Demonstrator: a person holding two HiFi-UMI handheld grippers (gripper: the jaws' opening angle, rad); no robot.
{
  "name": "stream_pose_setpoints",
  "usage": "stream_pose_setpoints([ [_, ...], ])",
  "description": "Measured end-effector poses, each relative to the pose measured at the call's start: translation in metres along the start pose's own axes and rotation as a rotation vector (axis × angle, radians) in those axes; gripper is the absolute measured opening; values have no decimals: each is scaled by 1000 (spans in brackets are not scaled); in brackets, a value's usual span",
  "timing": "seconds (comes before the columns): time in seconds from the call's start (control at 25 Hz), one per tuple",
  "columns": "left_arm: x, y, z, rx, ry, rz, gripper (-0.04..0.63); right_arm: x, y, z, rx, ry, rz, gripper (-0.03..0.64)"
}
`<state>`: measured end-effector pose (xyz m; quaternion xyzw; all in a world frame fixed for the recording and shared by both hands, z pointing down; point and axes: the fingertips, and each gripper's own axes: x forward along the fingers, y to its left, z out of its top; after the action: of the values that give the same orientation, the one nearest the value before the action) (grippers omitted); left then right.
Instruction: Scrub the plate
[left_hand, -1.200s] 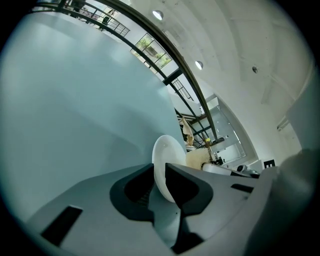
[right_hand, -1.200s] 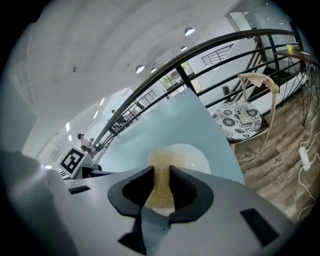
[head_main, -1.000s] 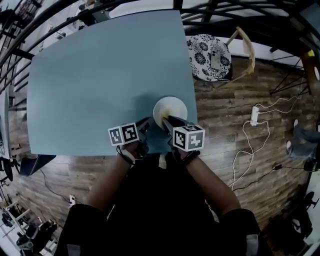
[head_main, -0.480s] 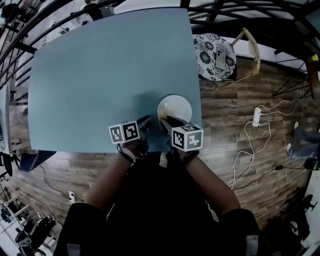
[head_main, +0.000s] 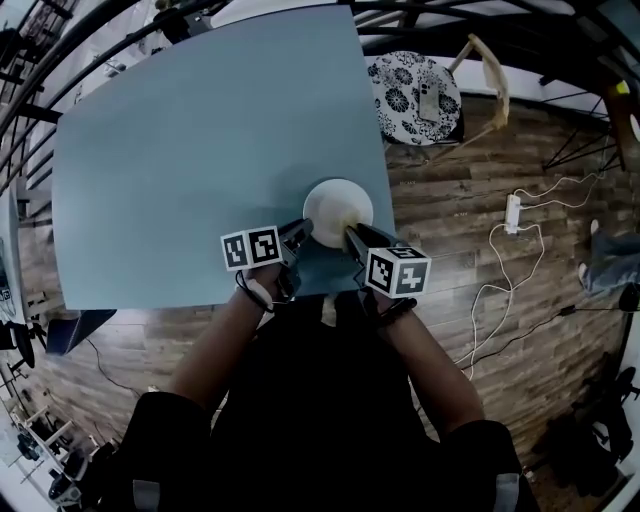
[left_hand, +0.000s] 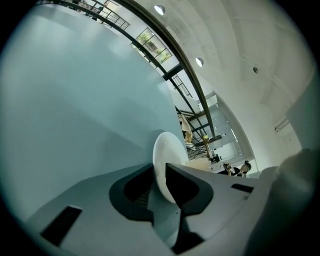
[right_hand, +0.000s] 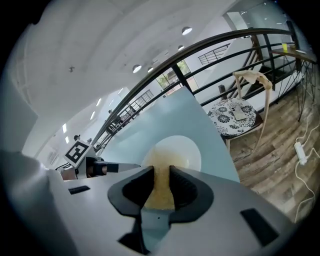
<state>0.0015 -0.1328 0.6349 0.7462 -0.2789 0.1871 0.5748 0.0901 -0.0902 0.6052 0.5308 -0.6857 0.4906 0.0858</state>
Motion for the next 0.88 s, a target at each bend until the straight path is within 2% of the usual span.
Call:
stream_pose_setpoints([
  [0.2,6,0,-4,-27,4,-1,81,-13,-16,6,24,-29,-27,104],
  [0.36,7,0,-1,-43,-1,-10,81,-15,-10,12,-14,-26,-38,104],
  [0.68,8,3,5,-40,-3,4,67,11,53,-9,-111,52,75,104],
  [0.88,6,6,7,-22,2,33,54,25,67,-34,-122,104,92,104],
])
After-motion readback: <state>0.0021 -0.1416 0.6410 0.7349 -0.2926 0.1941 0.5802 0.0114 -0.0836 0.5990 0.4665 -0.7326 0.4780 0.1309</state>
